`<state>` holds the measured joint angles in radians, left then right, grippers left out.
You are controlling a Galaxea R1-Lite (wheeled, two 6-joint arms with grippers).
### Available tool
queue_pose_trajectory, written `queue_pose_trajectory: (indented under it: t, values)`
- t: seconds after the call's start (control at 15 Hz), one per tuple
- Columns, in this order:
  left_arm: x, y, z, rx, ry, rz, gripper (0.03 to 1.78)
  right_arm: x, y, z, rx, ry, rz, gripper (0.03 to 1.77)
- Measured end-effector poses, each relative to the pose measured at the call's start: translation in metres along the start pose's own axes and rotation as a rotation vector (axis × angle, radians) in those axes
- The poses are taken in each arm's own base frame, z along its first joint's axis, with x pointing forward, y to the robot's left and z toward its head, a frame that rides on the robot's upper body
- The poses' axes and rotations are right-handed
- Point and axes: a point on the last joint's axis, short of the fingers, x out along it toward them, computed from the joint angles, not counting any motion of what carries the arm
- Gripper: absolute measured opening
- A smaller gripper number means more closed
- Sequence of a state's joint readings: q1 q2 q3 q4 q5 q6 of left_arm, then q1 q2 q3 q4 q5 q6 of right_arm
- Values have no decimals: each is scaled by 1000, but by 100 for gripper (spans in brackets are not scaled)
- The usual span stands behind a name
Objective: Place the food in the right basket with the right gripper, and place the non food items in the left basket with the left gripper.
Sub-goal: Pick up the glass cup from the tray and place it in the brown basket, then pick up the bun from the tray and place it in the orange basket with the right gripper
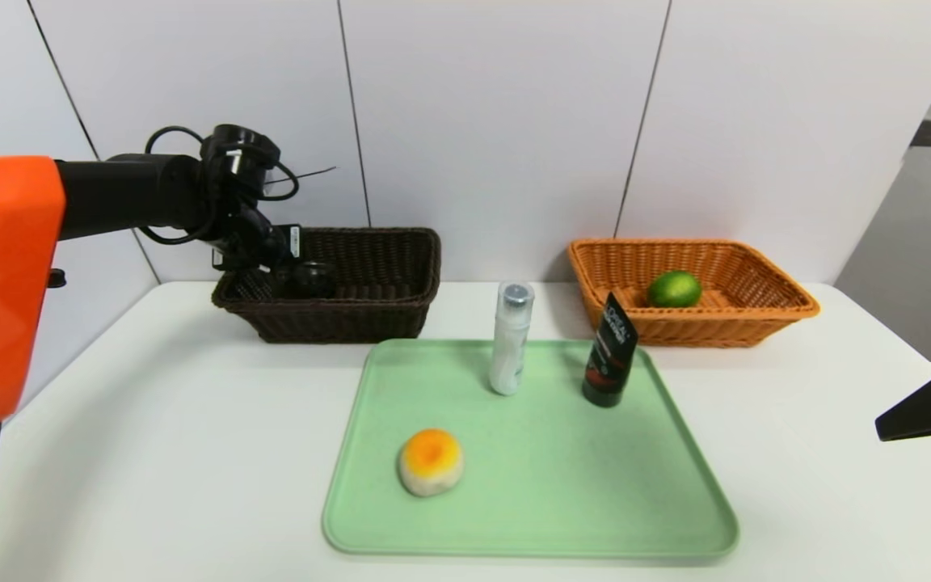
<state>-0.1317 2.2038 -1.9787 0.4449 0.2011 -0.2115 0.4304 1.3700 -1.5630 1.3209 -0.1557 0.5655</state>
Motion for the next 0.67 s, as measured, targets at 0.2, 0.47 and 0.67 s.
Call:
queue_pose_trajectory:
  t: [0.2, 0.47, 0.67]
  values:
    - [-7, 0, 3, -2, -14, -5, 97, -1, -1, -1, -1, -2, 1, 171]
    - [-67, -11, 21, 4, -99, -69, 127, -1, -1, -1, 1, -5, 5, 171]
    - [-133, -28, 10, 41, -47, -183, 141, -7, 6, 4, -2, -69, 69, 171]
